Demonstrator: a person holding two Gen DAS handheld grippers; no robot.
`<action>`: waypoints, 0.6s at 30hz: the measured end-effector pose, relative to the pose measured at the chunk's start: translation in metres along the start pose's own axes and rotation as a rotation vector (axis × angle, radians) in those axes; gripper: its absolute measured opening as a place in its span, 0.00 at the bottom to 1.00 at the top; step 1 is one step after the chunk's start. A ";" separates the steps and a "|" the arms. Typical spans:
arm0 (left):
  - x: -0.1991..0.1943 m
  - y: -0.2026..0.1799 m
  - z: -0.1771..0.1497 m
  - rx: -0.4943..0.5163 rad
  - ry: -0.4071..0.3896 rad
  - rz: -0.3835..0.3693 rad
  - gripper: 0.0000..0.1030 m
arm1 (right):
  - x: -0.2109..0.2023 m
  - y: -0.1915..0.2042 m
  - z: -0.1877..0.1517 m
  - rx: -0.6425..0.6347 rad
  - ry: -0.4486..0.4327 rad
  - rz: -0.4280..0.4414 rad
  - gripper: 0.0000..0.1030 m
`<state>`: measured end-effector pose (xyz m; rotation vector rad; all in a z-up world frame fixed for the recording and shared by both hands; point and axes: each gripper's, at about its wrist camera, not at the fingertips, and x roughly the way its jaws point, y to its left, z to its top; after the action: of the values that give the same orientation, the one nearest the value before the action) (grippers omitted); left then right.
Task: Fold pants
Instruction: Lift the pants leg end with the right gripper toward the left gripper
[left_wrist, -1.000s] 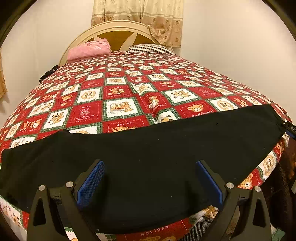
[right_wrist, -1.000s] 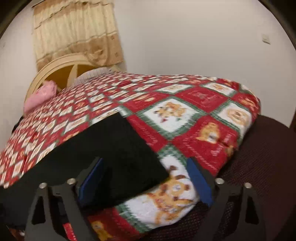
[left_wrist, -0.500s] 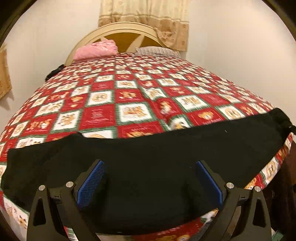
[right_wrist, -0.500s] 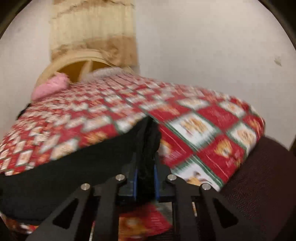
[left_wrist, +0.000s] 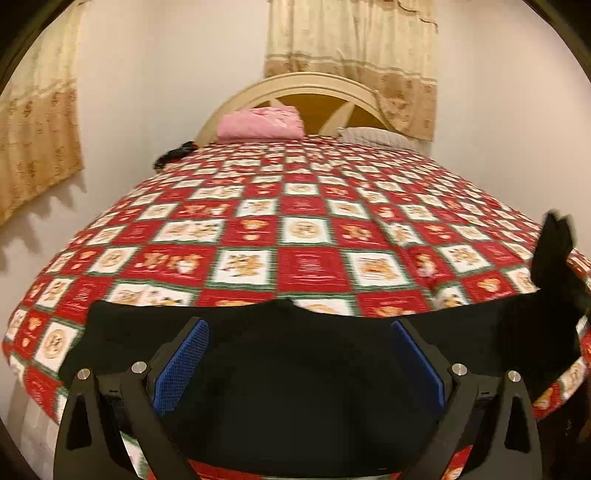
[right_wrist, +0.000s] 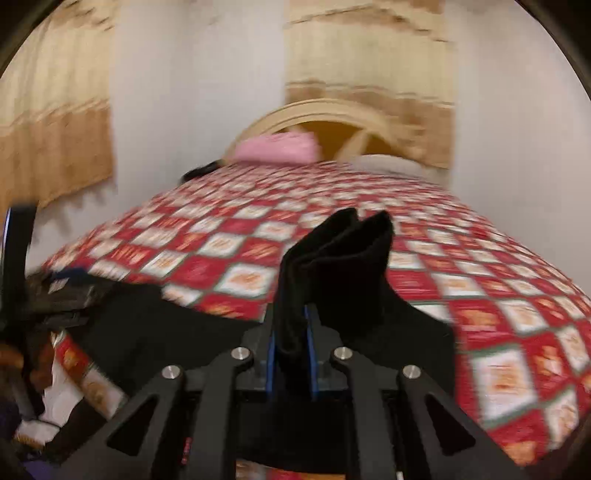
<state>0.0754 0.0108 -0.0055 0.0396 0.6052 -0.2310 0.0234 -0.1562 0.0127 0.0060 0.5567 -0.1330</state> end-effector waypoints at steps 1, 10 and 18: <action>0.001 0.007 -0.001 -0.010 0.001 0.014 0.96 | 0.011 0.015 -0.005 -0.031 0.019 0.026 0.16; 0.015 0.041 -0.017 -0.073 0.057 0.047 0.96 | 0.062 0.081 -0.063 -0.237 0.152 0.122 0.29; 0.024 0.029 -0.016 -0.034 0.067 -0.006 0.96 | 0.017 0.051 -0.035 -0.117 0.098 0.408 0.80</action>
<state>0.0927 0.0357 -0.0331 0.0131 0.6755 -0.2254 0.0258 -0.1060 -0.0270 0.0119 0.6493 0.2993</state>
